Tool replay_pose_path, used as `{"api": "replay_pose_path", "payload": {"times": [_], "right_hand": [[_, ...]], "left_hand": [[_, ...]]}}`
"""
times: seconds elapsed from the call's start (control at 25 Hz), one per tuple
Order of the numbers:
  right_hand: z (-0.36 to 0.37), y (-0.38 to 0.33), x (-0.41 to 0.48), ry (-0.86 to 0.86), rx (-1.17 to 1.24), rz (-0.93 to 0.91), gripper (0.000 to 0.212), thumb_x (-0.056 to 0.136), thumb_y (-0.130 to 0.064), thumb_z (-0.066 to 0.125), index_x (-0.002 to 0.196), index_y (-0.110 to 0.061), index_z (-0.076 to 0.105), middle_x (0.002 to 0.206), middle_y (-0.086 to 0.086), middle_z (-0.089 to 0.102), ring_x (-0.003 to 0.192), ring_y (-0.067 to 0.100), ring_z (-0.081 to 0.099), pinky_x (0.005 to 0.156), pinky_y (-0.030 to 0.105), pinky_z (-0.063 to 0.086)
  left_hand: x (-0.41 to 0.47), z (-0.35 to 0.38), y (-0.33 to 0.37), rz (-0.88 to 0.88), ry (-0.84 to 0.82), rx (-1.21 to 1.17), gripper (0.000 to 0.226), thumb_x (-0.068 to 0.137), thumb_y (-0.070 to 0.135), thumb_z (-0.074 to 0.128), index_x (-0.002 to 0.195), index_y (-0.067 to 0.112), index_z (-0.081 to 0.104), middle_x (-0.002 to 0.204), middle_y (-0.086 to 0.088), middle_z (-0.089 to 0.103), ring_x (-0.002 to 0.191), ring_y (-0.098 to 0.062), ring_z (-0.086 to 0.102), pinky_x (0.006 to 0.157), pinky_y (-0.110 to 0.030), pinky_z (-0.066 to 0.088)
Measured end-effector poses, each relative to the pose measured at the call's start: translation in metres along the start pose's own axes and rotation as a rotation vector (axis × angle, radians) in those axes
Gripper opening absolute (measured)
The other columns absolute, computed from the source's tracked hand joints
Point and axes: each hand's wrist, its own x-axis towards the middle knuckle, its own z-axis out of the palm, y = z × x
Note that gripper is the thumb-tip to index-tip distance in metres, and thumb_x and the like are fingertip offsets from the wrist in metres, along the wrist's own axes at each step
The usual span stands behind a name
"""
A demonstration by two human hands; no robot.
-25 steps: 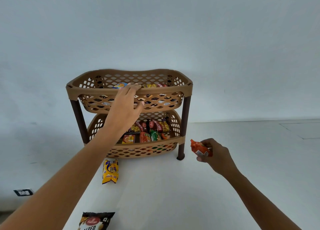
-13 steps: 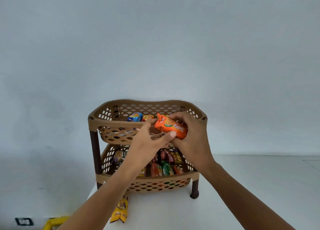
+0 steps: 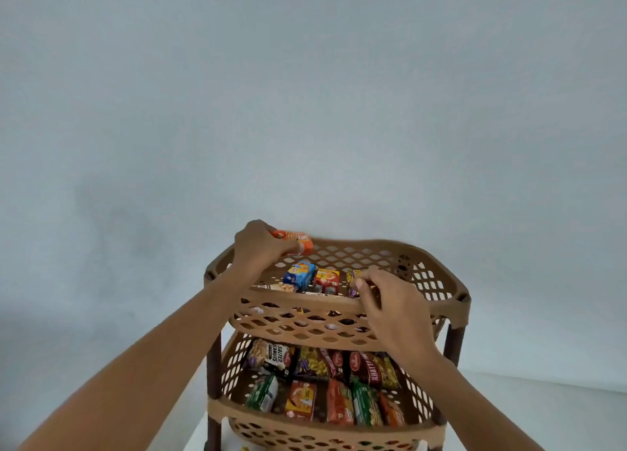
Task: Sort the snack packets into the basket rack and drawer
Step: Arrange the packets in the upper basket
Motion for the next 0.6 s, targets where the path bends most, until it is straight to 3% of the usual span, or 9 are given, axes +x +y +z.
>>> {"api": "replay_pose_path", "payload": {"times": [0.12, 0.2, 0.28, 0.36, 0.44, 0.6], "right_hand": [[0.013, 0.000, -0.005, 0.085, -0.123, -0.131, 0.044, 0.097, -0.039, 0.028, 0.069, -0.028, 0.061, 0.055, -0.012, 0.053, 0.050, 0.005, 0.048, 0.048, 0.024, 0.039], [0.015, 0.003, -0.004, 0.104, -0.124, -0.145, 0.047, 0.096, -0.040, 0.028, 0.065, -0.028, 0.061, 0.050, -0.012, 0.050, 0.045, 0.005, 0.045, 0.045, 0.021, 0.034], [0.015, 0.004, -0.003, 0.106, -0.127, -0.156, 0.047, 0.097, -0.041, 0.028, 0.064, -0.028, 0.060, 0.049, -0.013, 0.049, 0.044, 0.004, 0.044, 0.043, 0.018, 0.031], [0.015, 0.003, -0.002, 0.111, -0.123, -0.150, 0.046, 0.097, -0.042, 0.028, 0.062, -0.030, 0.055, 0.048, -0.014, 0.044, 0.042, 0.002, 0.040, 0.043, 0.016, 0.024], [0.018, 0.002, -0.003, 0.145, -0.136, -0.142, 0.045, 0.096, -0.041, 0.028, 0.060, -0.030, 0.052, 0.047, -0.016, 0.041, 0.042, 0.001, 0.038, 0.044, 0.014, 0.020], [0.025, 0.005, -0.005, 0.157, -0.110, -0.142, 0.047, 0.095, -0.041, 0.029, 0.065, -0.026, 0.062, 0.050, -0.014, 0.049, 0.045, 0.006, 0.046, 0.046, 0.022, 0.036]], "left_hand": [[0.040, 0.012, -0.010, -0.077, -0.054, 0.142, 0.063, 0.065, 0.043, 0.082, 0.107, 0.002, 0.059, 0.100, -0.009, 0.063, 0.098, -0.021, 0.058, 0.069, -0.024, 0.045], [0.061, 0.018, -0.014, -0.105, -0.053, 0.164, 0.049, 0.062, 0.041, 0.084, 0.085, 0.004, 0.060, 0.080, -0.005, 0.059, 0.088, -0.019, 0.057, 0.056, -0.019, 0.039], [0.075, 0.024, -0.022, -0.113, -0.049, 0.224, 0.045, 0.061, 0.038, 0.085, 0.076, 0.005, 0.057, 0.076, -0.003, 0.057, 0.092, -0.021, 0.059, 0.057, -0.020, 0.041], [0.082, 0.033, -0.029, -0.118, -0.074, 0.300, 0.053, 0.061, 0.037, 0.085, 0.094, 0.003, 0.061, 0.093, -0.008, 0.062, 0.103, -0.023, 0.059, 0.071, -0.025, 0.047], [0.087, 0.036, -0.033, -0.136, -0.126, 0.352, 0.060, 0.063, 0.038, 0.084, 0.106, 0.001, 0.060, 0.098, -0.010, 0.060, 0.105, -0.023, 0.059, 0.077, -0.027, 0.048], [0.095, 0.039, -0.045, -0.131, -0.238, 0.453, 0.059, 0.070, 0.039, 0.079, 0.113, 0.003, 0.059, 0.114, -0.012, 0.065, 0.106, -0.024, 0.061, 0.086, -0.029, 0.049]]}}
